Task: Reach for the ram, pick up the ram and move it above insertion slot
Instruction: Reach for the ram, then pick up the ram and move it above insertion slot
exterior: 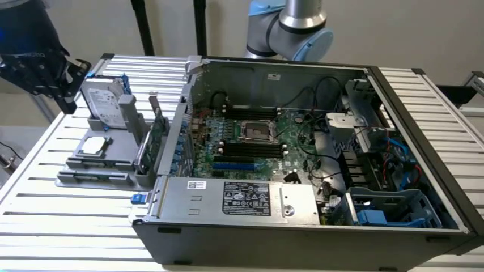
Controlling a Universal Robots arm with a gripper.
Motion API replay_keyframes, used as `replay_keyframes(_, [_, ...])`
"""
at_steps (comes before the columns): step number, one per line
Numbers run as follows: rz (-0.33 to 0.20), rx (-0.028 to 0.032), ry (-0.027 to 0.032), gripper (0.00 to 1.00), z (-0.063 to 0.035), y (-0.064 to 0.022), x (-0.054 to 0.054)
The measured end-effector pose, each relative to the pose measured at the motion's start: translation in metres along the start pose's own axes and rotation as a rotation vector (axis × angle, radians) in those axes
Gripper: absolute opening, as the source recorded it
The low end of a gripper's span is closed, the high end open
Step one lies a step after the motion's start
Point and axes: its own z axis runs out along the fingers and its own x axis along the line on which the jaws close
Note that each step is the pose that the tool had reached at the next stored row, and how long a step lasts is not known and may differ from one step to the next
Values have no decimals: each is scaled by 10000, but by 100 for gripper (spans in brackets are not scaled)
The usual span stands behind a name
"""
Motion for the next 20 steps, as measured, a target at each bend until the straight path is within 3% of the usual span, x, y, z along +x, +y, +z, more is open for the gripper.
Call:
replay_keyframes(3, [-259, 1, 8, 11, 9, -2, -8])
replay_keyframes(20, [-3338, 7, 85, 11, 16, -3, -9])
